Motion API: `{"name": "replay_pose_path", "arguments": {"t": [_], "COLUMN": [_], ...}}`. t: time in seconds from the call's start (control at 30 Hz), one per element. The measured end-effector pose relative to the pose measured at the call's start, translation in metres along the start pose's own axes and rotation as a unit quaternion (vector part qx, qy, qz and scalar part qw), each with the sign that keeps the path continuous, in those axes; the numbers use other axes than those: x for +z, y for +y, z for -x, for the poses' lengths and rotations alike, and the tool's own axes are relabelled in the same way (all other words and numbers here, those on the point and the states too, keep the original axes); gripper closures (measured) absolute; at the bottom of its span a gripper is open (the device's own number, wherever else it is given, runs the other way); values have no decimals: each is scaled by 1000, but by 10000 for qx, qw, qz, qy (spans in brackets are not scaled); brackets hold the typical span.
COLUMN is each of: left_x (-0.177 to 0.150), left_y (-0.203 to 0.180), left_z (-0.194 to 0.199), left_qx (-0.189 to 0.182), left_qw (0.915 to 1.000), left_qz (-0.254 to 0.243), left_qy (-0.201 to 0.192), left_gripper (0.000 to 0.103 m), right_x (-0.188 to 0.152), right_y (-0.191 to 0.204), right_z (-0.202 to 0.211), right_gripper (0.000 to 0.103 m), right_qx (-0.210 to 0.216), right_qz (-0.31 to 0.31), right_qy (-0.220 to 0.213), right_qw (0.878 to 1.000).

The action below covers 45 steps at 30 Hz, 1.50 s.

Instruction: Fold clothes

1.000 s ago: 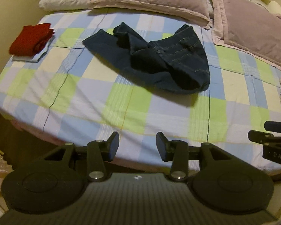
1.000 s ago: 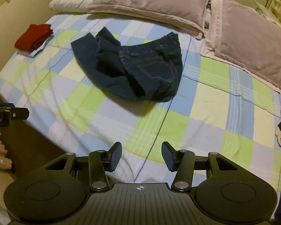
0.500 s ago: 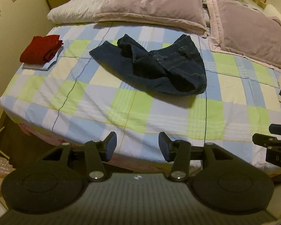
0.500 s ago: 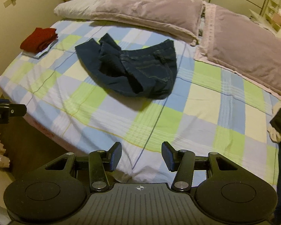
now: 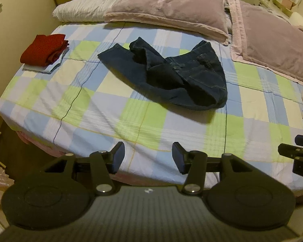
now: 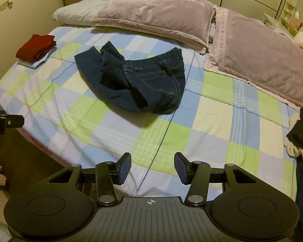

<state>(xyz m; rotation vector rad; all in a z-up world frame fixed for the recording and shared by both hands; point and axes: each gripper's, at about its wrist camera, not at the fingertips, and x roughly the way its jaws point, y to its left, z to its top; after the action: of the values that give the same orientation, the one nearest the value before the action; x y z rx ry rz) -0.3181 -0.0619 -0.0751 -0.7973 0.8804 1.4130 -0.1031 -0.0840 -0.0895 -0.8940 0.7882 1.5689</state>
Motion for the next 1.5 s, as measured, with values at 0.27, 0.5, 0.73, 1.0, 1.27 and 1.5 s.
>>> {"name": "replay_pose_path", "arguments": {"t": [0.27, 0.5, 0.73, 1.0, 1.27, 1.5], "left_x": [46, 103, 157, 187, 188, 169], "left_y": [22, 61, 104, 147, 176, 199], "left_z": [-43, -83, -149, -237, -299, -326], "left_qx": [-54, -52, -117, -94, -183, -362], "left_qw": [9999, 9995, 9975, 9928, 9894, 9843], "left_qz": [44, -11, -80, -66, 223, 868], "left_qy": [144, 313, 685, 1195, 1424, 1494], "left_gripper": [55, 54, 53, 54, 54, 54], "right_x": [38, 79, 109, 130, 148, 147], "right_y": [-1, -7, -3, 30, 61, 74], "right_z": [-38, -74, -121, -190, -263, -322], "right_gripper": [52, 52, 52, 52, 52, 52], "right_qx": [-28, -178, -455, -649, -795, -1109], "right_qz": [-198, -633, -869, -649, 240, 1256], "right_qy": [165, 187, 349, 616, 471, 313], "right_qw": [9997, 9977, 9946, 9939, 9954, 9854]}}
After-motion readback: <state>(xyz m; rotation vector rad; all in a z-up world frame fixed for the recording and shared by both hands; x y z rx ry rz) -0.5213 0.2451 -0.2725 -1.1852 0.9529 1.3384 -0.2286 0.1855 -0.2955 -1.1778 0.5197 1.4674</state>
